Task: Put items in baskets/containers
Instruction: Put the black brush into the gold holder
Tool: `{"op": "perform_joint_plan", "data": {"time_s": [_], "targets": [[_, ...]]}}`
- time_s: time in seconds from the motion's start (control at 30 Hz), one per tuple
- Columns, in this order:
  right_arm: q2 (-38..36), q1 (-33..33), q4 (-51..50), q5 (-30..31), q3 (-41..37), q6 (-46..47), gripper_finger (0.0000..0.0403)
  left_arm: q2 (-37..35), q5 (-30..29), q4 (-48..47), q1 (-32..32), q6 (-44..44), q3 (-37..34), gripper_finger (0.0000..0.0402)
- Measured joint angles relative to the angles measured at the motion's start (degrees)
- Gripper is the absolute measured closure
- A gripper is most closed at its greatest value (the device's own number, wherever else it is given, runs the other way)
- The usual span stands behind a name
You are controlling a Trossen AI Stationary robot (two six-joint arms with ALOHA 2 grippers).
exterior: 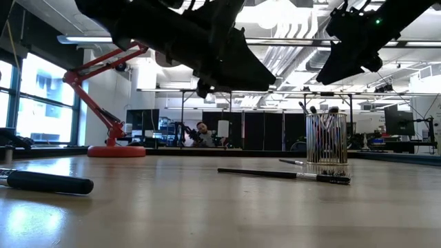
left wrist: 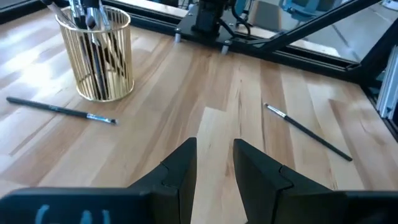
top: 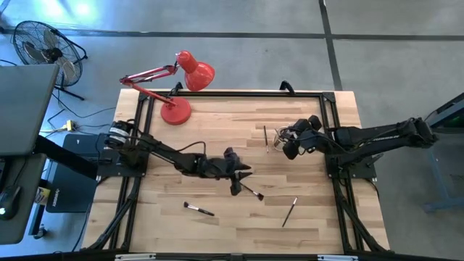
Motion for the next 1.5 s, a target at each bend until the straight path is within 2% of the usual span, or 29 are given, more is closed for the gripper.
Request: {"op": "perform_joint_plan", "data": {"time_s": [0.1, 0.2, 0.43, 0.53, 0.63, 0.77, 0.9, 1.03, 1.23, 1.5], "targets": [[0.0, 0.0, 0.0, 0.0, 0.0, -0.2, 0.0260, 0.0, -1.7, -2.0, -0.8, -1.9, 0.7, 0.0298], [0.0, 0.0, 0.0, 0.0, 0.0, -0.3, 0.0261, 0.0, -3.0, -9.9, -1.7, -3.2, 3.8, 0.0298], [0.0, 0.0, 0.0, -0.9, 0.0, -0.4, 0.0261, 0.0, -4.3, -42.8, -4.7, -10.3, 16.9, 0.0298], [0.0, 0.0, 0.0, -0.9, 0.0, -0.4, 0.0261, 0.0, -5.0, -53.8, -6.1, -13.1, 20.8, 0.0298], [0.0, 0.0, 0.0, -0.9, 0.0, -0.3, 0.0261, 0.0, -3.7, -60.2, -7.6, -13.7, 21.6, 0.0298], [0.0, 0.7, 0.0, -0.9, 0.0, -0.4, 0.0261, 0.0, 1.2, -70.6, -10.9, -13.9, 21.6, 0.0298], [0.0, 1.7, 0.0, -0.7, 0.0, -0.3, 0.0261, 0.0, 2.4, -80.6, -14.8, -18.9, 21.5, 0.0298], [0.0, 2.4, 0.0, -0.6, 0.0, -0.3, 0.0261, 0.0, 5.3, -82.3, -17.8, -21.2, 19.5, 0.0298], [0.0, 3.1, 0.4, -0.1, 0.0, 0.5, 0.0261, -1.4, 12.8, -81.7, -21.6, -27.5, 13.1, 0.0298], [0.0, 3.3, 0.5, 0.9, 0.0, 0.8, 0.0261, -1.4, 15.6, -79.1, -24.5, -29.5, 10.4, 0.0298]]}}
